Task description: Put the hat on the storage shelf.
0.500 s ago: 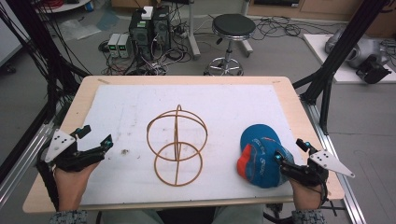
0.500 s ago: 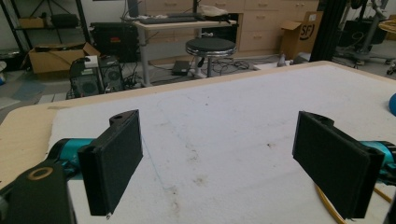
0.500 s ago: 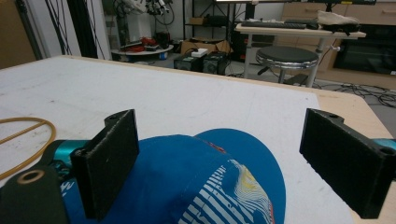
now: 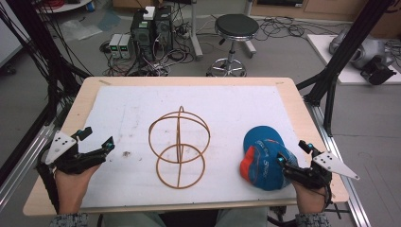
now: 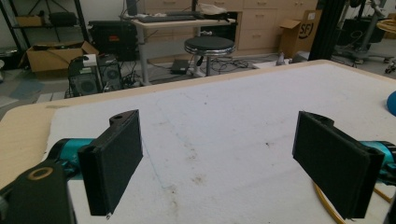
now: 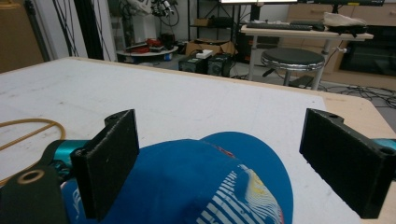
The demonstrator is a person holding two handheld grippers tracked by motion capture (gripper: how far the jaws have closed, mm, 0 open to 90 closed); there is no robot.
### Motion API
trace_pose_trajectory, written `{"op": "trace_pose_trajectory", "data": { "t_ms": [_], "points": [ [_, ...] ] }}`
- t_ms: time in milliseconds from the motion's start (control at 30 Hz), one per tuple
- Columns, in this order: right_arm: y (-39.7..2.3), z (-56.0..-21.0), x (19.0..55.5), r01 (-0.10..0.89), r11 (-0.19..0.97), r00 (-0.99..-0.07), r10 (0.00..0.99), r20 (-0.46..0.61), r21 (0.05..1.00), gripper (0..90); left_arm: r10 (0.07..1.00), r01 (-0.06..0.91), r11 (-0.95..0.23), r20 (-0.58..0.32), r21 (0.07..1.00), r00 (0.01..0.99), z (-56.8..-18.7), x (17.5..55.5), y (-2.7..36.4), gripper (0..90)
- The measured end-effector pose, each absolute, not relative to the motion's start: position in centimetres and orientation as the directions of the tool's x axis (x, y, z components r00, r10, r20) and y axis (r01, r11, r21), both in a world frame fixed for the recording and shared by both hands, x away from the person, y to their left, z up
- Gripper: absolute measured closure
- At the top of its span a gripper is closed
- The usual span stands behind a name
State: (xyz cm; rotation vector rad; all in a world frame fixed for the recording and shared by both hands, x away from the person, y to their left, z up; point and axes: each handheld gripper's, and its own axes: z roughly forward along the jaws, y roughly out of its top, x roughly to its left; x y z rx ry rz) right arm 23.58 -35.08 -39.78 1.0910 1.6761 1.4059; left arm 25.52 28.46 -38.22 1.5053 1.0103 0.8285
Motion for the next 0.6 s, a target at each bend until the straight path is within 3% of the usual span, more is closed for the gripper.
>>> {"op": "trace_pose_trajectory", "data": {
  "t_ms": [400,600],
  "points": [
    [-33.9,-40.0,23.7,0.184,0.117,-0.493,0.870,-0.012,0.976,17.9,0.914,0.163,-0.056,-0.015,0.985,0.405,-38.2,25.6,28.2,16.2],
    [-33.8,-40.3,23.8,0.214,0.150,-0.507,0.862,-0.022,0.965,28.1,0.915,0.162,-0.049,-0.021,0.986,0.403,-38.2,25.6,28.2,16.2]
  ]
}}
